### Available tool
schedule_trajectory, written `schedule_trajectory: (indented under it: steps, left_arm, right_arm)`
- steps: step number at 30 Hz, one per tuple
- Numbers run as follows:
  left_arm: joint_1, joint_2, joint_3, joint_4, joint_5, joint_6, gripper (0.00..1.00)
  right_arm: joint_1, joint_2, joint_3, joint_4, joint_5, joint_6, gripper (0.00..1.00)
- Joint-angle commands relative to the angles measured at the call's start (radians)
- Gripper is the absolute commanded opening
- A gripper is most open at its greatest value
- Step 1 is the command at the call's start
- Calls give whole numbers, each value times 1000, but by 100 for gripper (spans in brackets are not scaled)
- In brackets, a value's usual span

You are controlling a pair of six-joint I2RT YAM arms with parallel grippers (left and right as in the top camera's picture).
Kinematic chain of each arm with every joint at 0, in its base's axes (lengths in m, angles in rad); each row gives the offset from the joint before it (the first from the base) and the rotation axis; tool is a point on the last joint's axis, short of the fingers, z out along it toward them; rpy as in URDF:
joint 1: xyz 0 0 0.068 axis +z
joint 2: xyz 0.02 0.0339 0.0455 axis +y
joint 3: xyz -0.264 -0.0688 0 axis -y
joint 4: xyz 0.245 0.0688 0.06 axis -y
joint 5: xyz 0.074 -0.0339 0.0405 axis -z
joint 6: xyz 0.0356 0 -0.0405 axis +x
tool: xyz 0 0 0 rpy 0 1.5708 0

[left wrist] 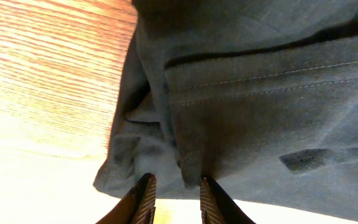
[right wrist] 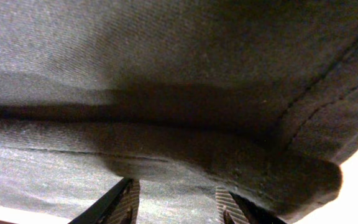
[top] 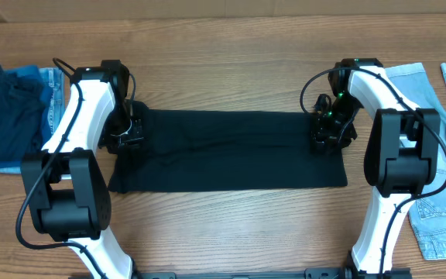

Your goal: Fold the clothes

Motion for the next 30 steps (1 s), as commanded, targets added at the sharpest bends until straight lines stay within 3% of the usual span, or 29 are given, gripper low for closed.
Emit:
schedule_trajectory:
  steps: [1,10,13,19,23,30]
  left_arm:
    - [-1,10,-10,21,61,48,28]
    - [-1,10,-104,114,104,51,27]
    - [-1,10,-102,137,131,68,4]
    - [-2,4,-100,124,250,126,4]
    - [-8,-50,-100,97,532,298,4]
    - [-38,-104,-106,-19,574,296,4]
  right_arm:
    - [-6,-19,-4,-2,15,5,44]
    - [-6,-19,-4,-2,15,6,44]
    - [-6,-19,-4,-4,15,5,44]
    - [-6,-19,-4,-5,15,5,44]
    - [-6,-19,-4,-5,15,5,44]
    - [-6,-19,-4,-5,15,5,44]
